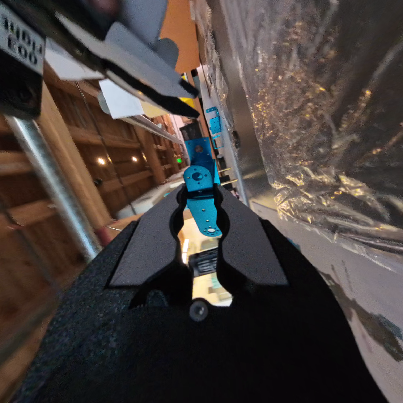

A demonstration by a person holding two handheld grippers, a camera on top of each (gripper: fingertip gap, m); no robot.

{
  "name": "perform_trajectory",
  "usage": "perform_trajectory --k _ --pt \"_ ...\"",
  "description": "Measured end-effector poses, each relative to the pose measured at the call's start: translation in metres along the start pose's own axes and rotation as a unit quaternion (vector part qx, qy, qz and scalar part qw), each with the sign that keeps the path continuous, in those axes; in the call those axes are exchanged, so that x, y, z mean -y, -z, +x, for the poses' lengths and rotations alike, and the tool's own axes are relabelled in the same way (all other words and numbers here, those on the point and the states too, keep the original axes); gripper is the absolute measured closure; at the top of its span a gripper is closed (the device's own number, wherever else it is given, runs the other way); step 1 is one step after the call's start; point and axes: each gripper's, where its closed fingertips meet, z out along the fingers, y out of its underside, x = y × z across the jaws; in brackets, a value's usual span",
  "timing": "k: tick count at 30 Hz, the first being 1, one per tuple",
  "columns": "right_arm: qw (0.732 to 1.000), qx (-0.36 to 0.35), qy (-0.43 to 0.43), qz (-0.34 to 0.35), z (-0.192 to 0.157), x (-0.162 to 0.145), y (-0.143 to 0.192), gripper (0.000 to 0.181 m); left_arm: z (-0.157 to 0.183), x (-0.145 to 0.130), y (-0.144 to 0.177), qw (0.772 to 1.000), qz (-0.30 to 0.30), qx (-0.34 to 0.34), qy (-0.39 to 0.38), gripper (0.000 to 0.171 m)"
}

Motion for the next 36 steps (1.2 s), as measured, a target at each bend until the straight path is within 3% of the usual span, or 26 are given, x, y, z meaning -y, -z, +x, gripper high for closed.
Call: perform_trajectory --k 2,7,9,11,13,16,19,22,26,28,36 --pt "1.000 -0.011 0.009 -0.012 -0.001 -0.008 0.000 0.152 0.002 0.004 -0.001 0.998 -0.001 0.014 -0.065 0.148" --pt "1.000 -0.006 0.010 -0.011 -0.006 -0.009 0.001 0.153 -0.008 0.012 0.002 0.990 0.000 0.050 -0.132 0.148" --pt "1.000 0.003 0.012 -0.018 -0.010 -0.010 0.000 0.157 -0.009 0.009 0.004 0.996 -0.006 0.037 -0.087 0.148" --pt "0.999 0.002 0.025 -0.038 -0.012 -0.014 -0.004 0.159 -0.008 -0.005 0.009 0.999 -0.025 0.005 0.022 0.148" --pt "0.997 -0.009 0.044 -0.055 -0.012 -0.015 -0.011 0.159 -0.014 -0.029 0.018 0.988 -0.052 0.003 0.142 0.149" --pt "0.994 -0.015 0.071 -0.081 -0.003 -0.006 -0.025 0.159 -0.027 -0.074 0.034 0.940 -0.099 0.025 0.327 0.149" --pt "0.987 0.064 0.056 -0.134 -0.002 -0.002 -0.038 0.166 -0.032 -0.099 0.042 0.848 -0.088 0.014 0.522 0.149" --pt "0.974 0.084 0.099 -0.188 0.014 0.000 -0.057 0.168 -0.036 -0.096 0.047 0.739 -0.015 -0.015 0.674 0.148" --pt "0.967 0.136 0.091 -0.194 0.025 -0.001 -0.078 0.174 -0.034 -0.091 0.057 0.642 0.052 -0.031 0.764 0.149" --pt "0.968 0.180 0.052 -0.166 0.019 0.001 -0.082 0.174 -0.029 -0.094 0.060 0.623 0.049 -0.044 0.779 0.149" --pt "0.964 0.218 0.043 -0.144 0.010 -0.006 -0.086 0.172 -0.013 -0.101 0.067 0.622 0.038 -0.063 0.779 0.148"
